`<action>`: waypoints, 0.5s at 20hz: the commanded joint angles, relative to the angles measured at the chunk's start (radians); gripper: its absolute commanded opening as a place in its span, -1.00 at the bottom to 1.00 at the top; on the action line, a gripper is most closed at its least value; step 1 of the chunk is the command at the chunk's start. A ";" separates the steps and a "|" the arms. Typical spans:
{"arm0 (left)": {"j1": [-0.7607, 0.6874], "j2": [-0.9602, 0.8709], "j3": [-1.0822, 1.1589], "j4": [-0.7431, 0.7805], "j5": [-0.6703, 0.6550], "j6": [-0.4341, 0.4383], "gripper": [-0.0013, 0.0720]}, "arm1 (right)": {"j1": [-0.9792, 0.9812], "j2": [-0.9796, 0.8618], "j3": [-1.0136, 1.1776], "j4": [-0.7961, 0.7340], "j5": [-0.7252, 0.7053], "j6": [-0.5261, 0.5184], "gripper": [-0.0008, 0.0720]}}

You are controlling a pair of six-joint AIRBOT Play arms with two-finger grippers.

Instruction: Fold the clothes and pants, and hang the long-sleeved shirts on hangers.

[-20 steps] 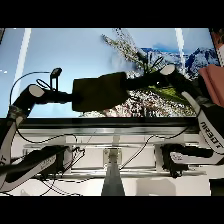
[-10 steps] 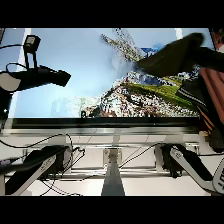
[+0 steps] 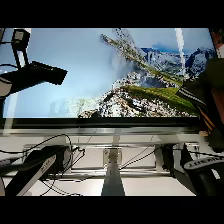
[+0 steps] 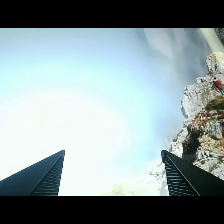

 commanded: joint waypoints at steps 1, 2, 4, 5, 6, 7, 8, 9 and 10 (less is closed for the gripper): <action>0.001 0.003 0.001 0.001 0.001 0.000 0.92 | -0.189 0.005 -0.003 -0.043 0.054 0.024 -0.86; 0.001 0.003 0.001 0.001 0.001 0.000 0.92 | -0.200 0.004 -0.008 -0.034 0.055 0.071 -0.63; 0.001 0.003 0.001 0.001 0.001 0.000 0.92 | -0.194 -0.001 -0.021 -0.011 0.045 0.182 0.82; 0.001 0.003 0.001 0.001 0.001 0.000 0.92 | -0.178 -0.008 -0.022 -0.007 0.049 0.178 0.90; 0.001 0.003 0.001 0.001 0.001 0.000 0.92 | -0.151 -0.012 -0.022 -0.008 0.051 0.176 0.90; 0.001 0.003 0.001 0.001 0.000 0.000 0.92 | -0.116 -0.016 -0.022 -0.007 0.050 0.159 0.89; 0.001 0.003 0.001 0.001 0.001 0.000 0.92 | -0.064 -0.020 -0.022 -0.006 0.045 0.115 0.88; 0.001 0.003 0.001 0.001 0.000 0.000 0.92 | -0.003 -0.024 -0.022 -0.003 0.041 0.053 0.88; 0.001 0.003 0.001 0.001 0.001 0.000 0.92 | 0.077 -0.030 -0.022 -0.002 0.040 -0.011 0.86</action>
